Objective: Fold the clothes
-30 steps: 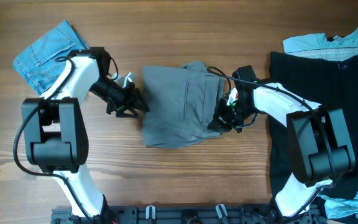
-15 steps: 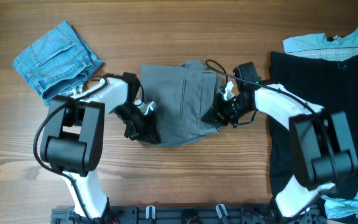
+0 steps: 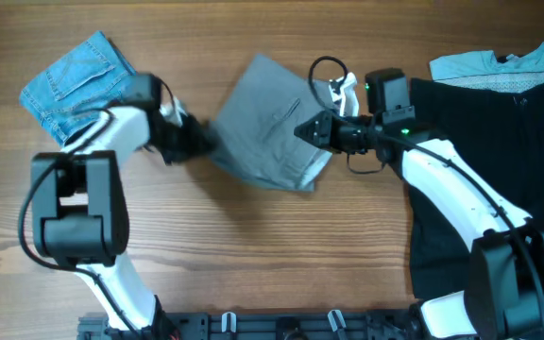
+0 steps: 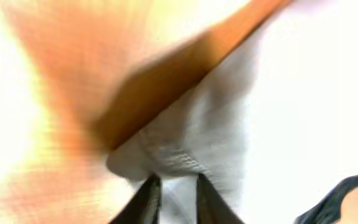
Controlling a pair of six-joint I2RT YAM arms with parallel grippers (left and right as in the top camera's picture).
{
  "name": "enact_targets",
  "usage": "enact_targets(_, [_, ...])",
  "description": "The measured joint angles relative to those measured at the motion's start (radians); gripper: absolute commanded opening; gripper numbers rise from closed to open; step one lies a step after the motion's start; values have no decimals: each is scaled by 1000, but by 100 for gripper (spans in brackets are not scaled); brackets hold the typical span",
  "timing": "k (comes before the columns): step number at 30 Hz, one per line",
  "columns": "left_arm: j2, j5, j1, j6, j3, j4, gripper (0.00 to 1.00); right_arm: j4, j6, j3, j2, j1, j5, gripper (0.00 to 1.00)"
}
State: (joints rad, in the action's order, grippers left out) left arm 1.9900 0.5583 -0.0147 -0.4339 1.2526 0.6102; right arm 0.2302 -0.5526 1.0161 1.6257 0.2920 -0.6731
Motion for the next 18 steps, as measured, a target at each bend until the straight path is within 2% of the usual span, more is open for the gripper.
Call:
enact_targets(4, [2,32,-17,4,158,5,48,-8,-92,0,3,32,233,19])
enact_targets(8, [2,124,-14,39,294,141,70,-47,-211,0,64,31,409,19])
enact_targets(11, [2,155,-13,78,300,317,85,-113,-261,0,161,21,439,19])
enact_targets(14, [2,167,-13,143,297,453,98,-161,-290,0,243,6,401,14])
enact_targets(18, [2,172,-7,229,279,554,100,-171,-358,1,308,-16,327,13])
